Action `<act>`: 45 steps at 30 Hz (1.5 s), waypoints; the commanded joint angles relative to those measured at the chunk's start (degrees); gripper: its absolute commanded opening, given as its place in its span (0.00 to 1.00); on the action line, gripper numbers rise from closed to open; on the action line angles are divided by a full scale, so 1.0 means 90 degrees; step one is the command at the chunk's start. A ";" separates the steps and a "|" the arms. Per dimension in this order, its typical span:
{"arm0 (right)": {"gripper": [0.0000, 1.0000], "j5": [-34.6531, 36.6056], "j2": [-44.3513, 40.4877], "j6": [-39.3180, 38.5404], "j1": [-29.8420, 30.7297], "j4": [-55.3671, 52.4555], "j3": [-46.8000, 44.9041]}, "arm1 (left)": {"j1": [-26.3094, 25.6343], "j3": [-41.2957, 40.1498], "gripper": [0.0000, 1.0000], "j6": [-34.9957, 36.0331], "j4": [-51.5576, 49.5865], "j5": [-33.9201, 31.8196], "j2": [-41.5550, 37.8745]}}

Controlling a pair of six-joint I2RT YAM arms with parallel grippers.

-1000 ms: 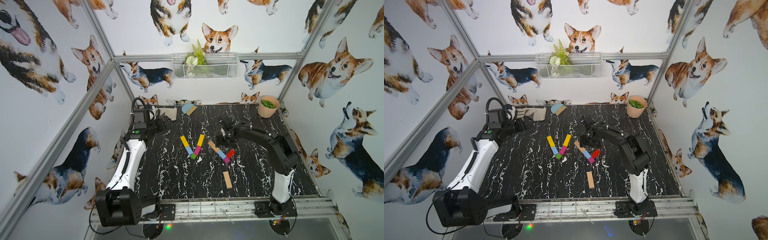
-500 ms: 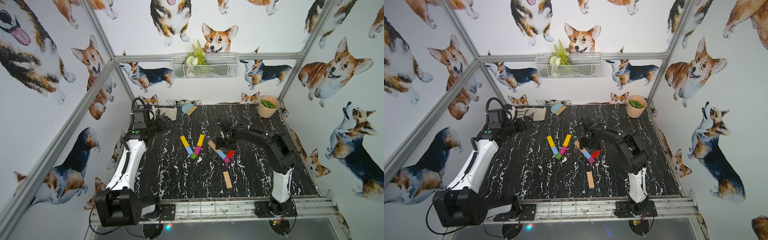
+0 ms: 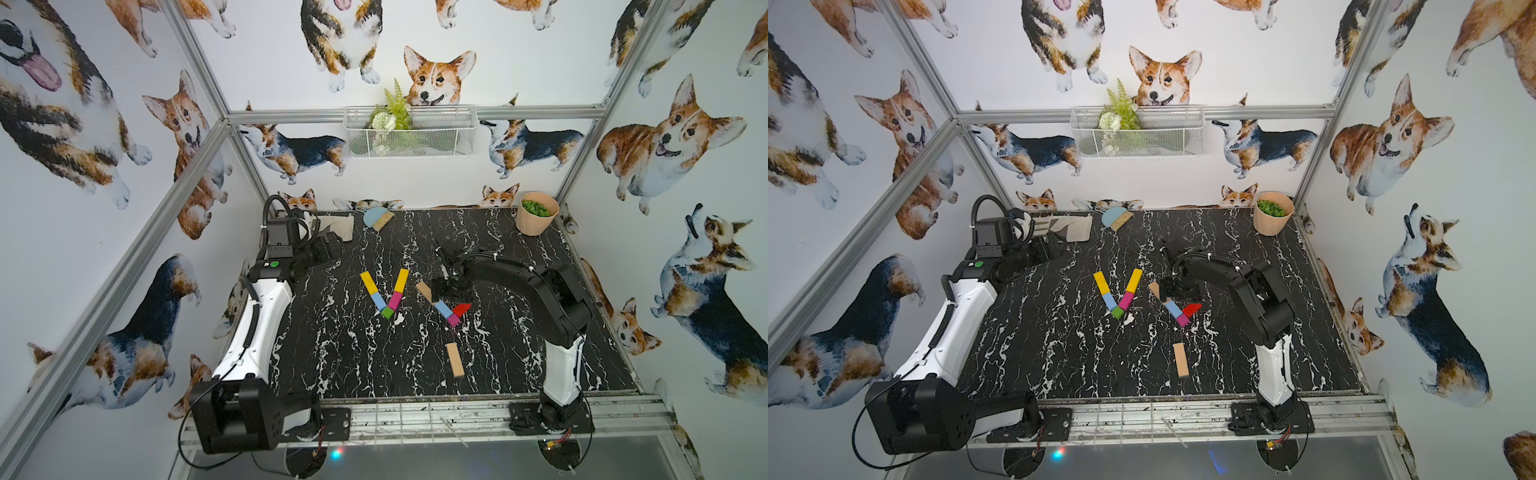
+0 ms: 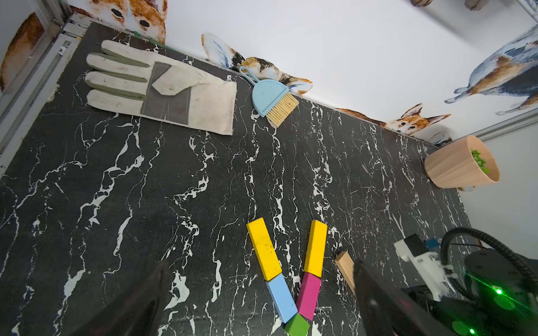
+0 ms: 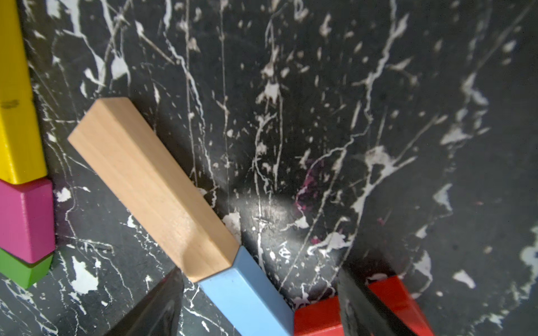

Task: Assemble the letter v with building blocks
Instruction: Assemble the building block at the center of the board.

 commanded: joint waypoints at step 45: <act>0.84 -0.0090 -0.0136 0.0135 0.0193 0.0054 -0.0189 | 0.0011 -0.0004 1.00 0.0017 0.0102 0.0034 -0.0031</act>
